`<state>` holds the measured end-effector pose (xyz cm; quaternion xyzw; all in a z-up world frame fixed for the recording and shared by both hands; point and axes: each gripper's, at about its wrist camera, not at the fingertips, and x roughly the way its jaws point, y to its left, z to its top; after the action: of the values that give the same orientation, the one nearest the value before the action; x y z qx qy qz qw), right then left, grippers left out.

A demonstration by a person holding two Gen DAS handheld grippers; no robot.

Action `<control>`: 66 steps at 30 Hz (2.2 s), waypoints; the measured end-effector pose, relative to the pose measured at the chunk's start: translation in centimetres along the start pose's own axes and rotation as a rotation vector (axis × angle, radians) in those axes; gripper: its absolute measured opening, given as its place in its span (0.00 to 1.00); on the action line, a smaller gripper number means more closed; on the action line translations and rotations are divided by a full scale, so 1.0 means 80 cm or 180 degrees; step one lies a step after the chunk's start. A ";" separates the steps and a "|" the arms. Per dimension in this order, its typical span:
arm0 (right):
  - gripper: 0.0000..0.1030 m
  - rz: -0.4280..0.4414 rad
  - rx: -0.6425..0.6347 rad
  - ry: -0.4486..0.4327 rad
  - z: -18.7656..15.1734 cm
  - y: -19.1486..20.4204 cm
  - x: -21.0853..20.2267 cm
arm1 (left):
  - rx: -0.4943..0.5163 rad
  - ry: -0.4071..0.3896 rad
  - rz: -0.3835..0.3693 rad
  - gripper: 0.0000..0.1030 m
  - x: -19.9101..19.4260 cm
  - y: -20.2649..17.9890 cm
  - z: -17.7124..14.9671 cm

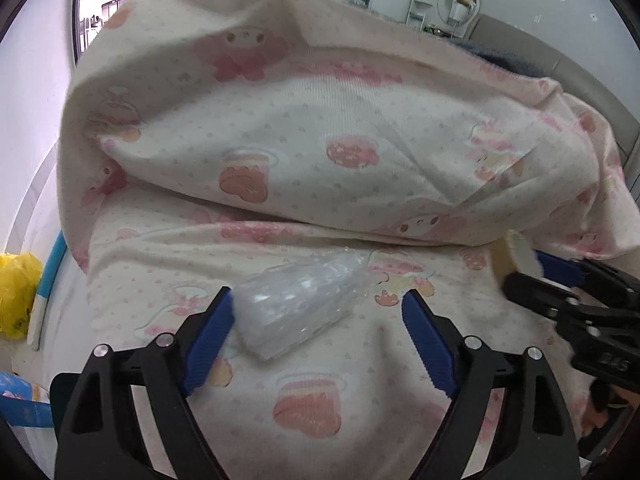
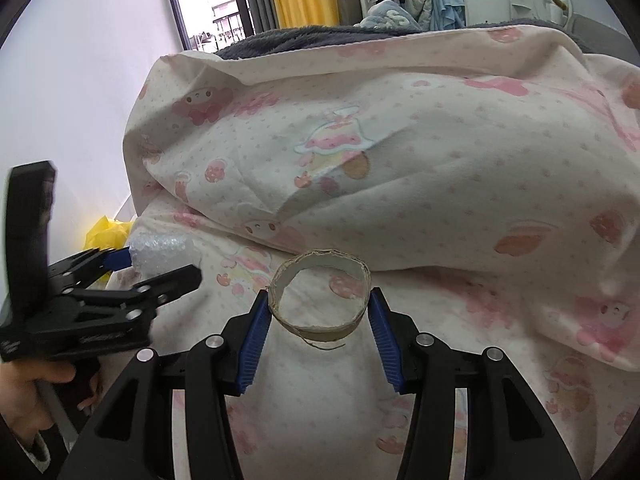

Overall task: Collect trash
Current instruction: 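Grasp the thin beige tape ring with the right tool while the left tool grasps the bubble-wrap roll, then carry the tape ring and bubble-wrap roll over the green bin with both tools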

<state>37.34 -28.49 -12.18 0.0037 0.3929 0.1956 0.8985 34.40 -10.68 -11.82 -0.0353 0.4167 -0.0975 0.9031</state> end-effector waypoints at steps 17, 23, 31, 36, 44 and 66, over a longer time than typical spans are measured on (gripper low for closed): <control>0.49 -0.0011 -0.0050 0.0025 -0.008 -0.012 -0.028 | -0.0058 -0.0103 -0.0160 0.62 -0.002 0.010 -0.001; 0.49 0.0038 -0.0071 0.0025 -0.006 0.011 -0.039 | 0.0091 -0.0146 -0.0280 0.62 -0.027 0.006 -0.015; 0.49 0.0021 -0.0195 0.0112 -0.024 0.046 -0.049 | 0.0321 -0.0343 -0.0367 0.62 -0.076 0.019 -0.032; 0.49 0.0044 -0.0162 0.0102 -0.033 0.059 -0.055 | 0.0499 -0.0391 -0.0388 0.62 -0.092 0.019 -0.037; 0.49 0.0139 -0.0136 -0.0060 -0.025 0.095 -0.078 | 0.0663 -0.0396 -0.0355 0.62 -0.115 0.046 -0.067; 0.49 0.0405 -0.0217 0.0016 -0.045 0.237 -0.082 | 0.0140 0.0135 0.0136 0.62 -0.134 0.178 -0.149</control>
<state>24.12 -13.88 -7.01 -0.0024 0.3872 0.2656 0.8829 20.66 5.67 -13.64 -0.0045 0.4342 -0.0881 0.8965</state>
